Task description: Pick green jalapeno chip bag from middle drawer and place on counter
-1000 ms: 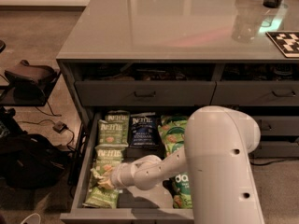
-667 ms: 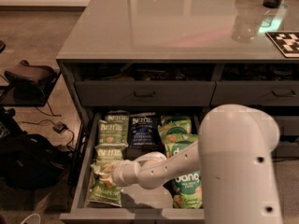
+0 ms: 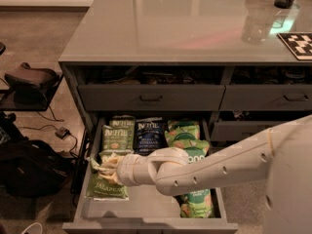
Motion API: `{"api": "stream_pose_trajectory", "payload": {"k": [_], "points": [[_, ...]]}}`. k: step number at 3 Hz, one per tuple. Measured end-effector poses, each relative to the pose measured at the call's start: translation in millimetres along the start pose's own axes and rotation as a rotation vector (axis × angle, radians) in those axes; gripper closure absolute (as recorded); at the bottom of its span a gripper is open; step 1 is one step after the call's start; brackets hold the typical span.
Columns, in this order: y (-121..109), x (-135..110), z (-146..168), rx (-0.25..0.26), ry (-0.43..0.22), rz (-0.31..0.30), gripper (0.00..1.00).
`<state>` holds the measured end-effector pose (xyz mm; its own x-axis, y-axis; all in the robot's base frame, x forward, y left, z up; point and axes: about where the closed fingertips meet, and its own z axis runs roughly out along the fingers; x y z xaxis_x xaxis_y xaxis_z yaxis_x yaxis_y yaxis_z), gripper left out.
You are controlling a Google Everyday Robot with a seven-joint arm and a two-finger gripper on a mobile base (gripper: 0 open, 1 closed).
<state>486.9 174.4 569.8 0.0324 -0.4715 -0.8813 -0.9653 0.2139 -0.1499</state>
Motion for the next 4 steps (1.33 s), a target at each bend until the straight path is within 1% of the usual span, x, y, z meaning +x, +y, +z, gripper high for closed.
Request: {"api": "stream_pose_trajectory", "payload": {"k": [1, 2, 3, 4], "points": [[-25, -53, -53, 0.076, -0.095, -0.073, 1.00], [-62, -94, -113, 0.177, -0.160, -0.080, 1.00], [-93, -133, -179, 0.295, -0.210, -0.056, 1.00], [-107, -170, -238, 0.404, -0.231, -0.041, 1.00]]}}
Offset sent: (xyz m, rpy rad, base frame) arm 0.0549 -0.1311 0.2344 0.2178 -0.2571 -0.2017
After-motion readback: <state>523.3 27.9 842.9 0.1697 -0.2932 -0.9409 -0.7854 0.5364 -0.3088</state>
